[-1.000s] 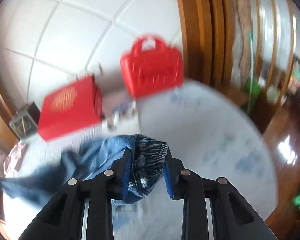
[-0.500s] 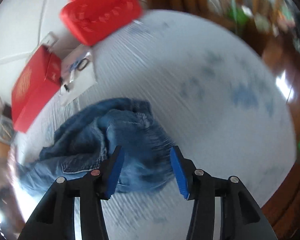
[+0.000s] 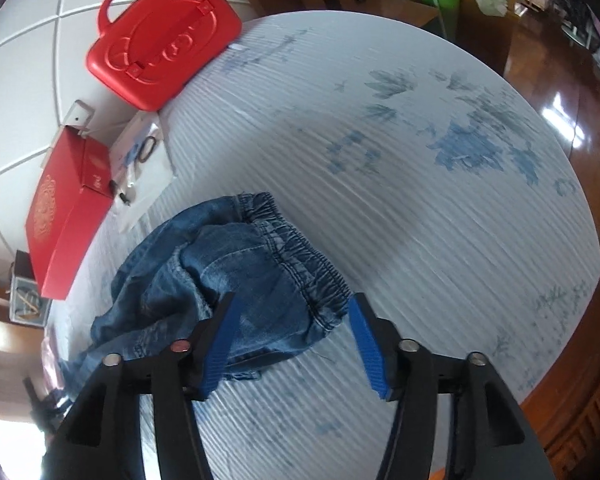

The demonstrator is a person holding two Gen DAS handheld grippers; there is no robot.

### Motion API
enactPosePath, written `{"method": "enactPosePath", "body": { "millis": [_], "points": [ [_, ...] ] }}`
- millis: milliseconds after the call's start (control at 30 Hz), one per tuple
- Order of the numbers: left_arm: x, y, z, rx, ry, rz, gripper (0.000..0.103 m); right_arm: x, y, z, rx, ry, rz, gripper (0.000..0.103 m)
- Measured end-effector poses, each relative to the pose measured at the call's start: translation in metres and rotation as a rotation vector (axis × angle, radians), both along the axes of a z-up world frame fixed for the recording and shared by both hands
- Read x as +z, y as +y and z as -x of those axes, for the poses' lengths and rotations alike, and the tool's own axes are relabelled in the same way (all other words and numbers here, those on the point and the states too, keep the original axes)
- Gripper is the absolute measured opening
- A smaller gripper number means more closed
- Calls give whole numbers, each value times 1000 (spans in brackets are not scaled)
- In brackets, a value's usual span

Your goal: Fold clothes

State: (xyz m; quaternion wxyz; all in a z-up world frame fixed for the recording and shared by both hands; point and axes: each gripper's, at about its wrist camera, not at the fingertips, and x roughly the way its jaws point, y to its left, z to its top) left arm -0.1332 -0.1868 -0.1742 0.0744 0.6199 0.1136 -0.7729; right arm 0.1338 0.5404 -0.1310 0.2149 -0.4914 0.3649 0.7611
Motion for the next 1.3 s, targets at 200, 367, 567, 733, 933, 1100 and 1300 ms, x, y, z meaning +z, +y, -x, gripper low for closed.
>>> {"method": "enactPosePath", "body": {
  "millis": [200,367,567,733,933,1100,1300],
  "points": [
    [-5,4,1,-51,-15,12,59,-30,-9,15,-35,-92,16,67],
    [14,-6,-2,-63,-8,43,9,-60,-30,48,33,-129,-12,12],
    [127,-45,-6,30,189,111,9,46,-30,89,115,98,-207,2],
    [239,-63,-28,85,364,209,9,190,-32,85,152,397,-378,0],
    [248,-68,-97,55,362,191,9,201,-30,29,280,358,-313,0],
    [190,-78,-121,91,266,167,9,105,-23,32,274,194,-107,18],
    [156,-92,-131,134,207,153,9,33,-16,79,213,103,18,47]
  ]
}}
